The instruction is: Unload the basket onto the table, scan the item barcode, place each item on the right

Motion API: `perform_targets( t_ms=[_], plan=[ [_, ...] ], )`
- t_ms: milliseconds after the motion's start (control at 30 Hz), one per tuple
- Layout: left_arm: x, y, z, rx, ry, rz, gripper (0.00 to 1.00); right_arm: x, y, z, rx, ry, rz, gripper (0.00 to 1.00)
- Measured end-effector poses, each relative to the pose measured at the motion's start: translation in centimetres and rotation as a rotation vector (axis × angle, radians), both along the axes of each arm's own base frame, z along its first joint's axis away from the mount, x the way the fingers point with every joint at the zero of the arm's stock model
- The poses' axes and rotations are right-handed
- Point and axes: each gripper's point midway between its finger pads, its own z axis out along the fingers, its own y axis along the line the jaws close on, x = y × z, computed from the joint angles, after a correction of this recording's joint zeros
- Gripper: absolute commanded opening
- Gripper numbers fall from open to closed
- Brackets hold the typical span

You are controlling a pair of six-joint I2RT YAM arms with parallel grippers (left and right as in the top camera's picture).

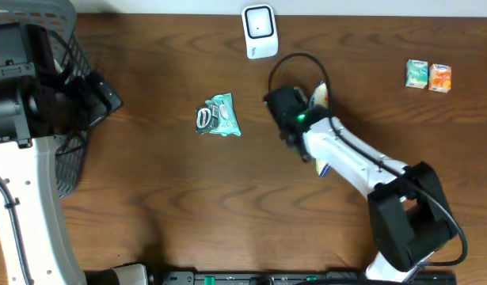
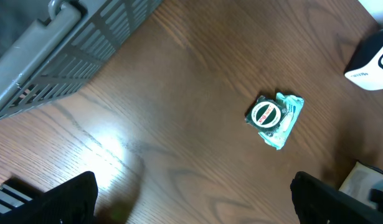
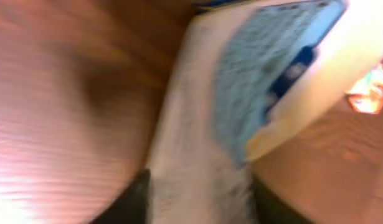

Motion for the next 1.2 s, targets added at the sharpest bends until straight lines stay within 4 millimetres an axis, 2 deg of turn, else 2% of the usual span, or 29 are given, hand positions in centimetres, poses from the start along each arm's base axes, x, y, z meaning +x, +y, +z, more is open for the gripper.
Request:
perform_targets(
  t_ms=[100, 200, 233, 267, 300, 333, 367, 467, 533, 633, 667, 700, 767, 867, 967, 1033, 1067, 1100, 1167, 1200],
  plan=[
    [0.0, 0.0, 0.0, 0.0, 0.0, 0.0, 0.98, -1.0, 2.7, 0.0, 0.052, 0.016, 0.038, 0.68],
    [0.0, 0.0, 0.0, 0.0, 0.0, 0.0, 0.98, -1.3, 6.4, 1.2, 0.164, 0.036, 0.085, 0.7],
    [0.0, 0.0, 0.0, 0.0, 0.0, 0.0, 0.98, -1.1, 9.1, 2.8, 0.27, 0.039, 0.119, 0.7],
    [0.0, 0.0, 0.0, 0.0, 0.0, 0.0, 0.98, -1.0, 10.1, 3.6, 0.318, 0.046, 0.136, 0.74],
    [0.0, 0.0, 0.0, 0.0, 0.0, 0.0, 0.98, -1.0, 10.7, 4.1, 0.346, 0.052, 0.145, 0.91],
    [0.0, 0.0, 0.0, 0.0, 0.0, 0.0, 0.98, -0.9, 11.1, 4.6, 0.367, 0.051, 0.151, 0.99],
    [0.0, 0.0, 0.0, 0.0, 0.0, 0.0, 0.98, -0.8, 11.6, 5.3, 0.397, 0.053, 0.154, 0.99],
    [0.0, 0.0, 0.0, 0.0, 0.0, 0.0, 0.98, -0.4, 10.7, 6.0, 0.437, 0.074, 0.099, 0.99],
    [0.0, 0.0, 0.0, 0.0, 0.0, 0.0, 0.98, 0.3, 8.8, 5.8, 0.45, 0.083, 0.02, 0.99],
    [0.0, 0.0, 0.0, 0.0, 0.0, 0.0, 0.98, 2.4, 2.8, 5.4, 0.511, 0.094, -0.183, 0.99],
    [0.0, 0.0, 0.0, 0.0, 0.0, 0.0, 0.98, 2.7, 2.2, 5.3, 0.525, 0.097, -0.198, 0.99],
    [0.0, 0.0, 0.0, 0.0, 0.0, 0.0, 0.98, 3.1, 1.0, 4.9, 0.559, 0.116, -0.236, 0.99],
    [0.0, 0.0, 0.0, 0.0, 0.0, 0.0, 0.98, 3.2, 0.1, 3.6, 0.586, 0.159, -0.27, 0.99],
    [0.0, 0.0, 0.0, 0.0, 0.0, 0.0, 0.98, 2.7, 0.1, 0.2, 0.59, 0.252, -0.3, 0.99],
    [0.0, 0.0, 0.0, 0.0, 0.0, 0.0, 0.98, 1.6, 0.6, -4.0, 0.583, 0.371, -0.326, 0.82],
    [0.0, 0.0, 0.0, 0.0, 0.0, 0.0, 0.98, 1.0, 1.3, -6.0, 0.606, 0.436, -0.33, 0.59],
    [0.0, 0.0, 0.0, 0.0, 0.0, 0.0, 0.98, 1.0, 1.7, -6.1, 0.62, 0.446, -0.325, 0.46],
    [0.0, 0.0, 0.0, 0.0, 0.0, 0.0, 0.98, 1.0, 1.8, -6.2, 0.624, 0.445, -0.324, 0.18],
    [0.0, 0.0, 0.0, 0.0, 0.0, 0.0, 0.97, 0.9, 2.1, -6.3, 0.633, 0.454, -0.316, 0.01],
    [0.0, 0.0, 0.0, 0.0, 0.0, 0.0, 0.98, 1.0, 2.3, -6.0, 0.643, 0.455, -0.314, 0.01]
  ],
)
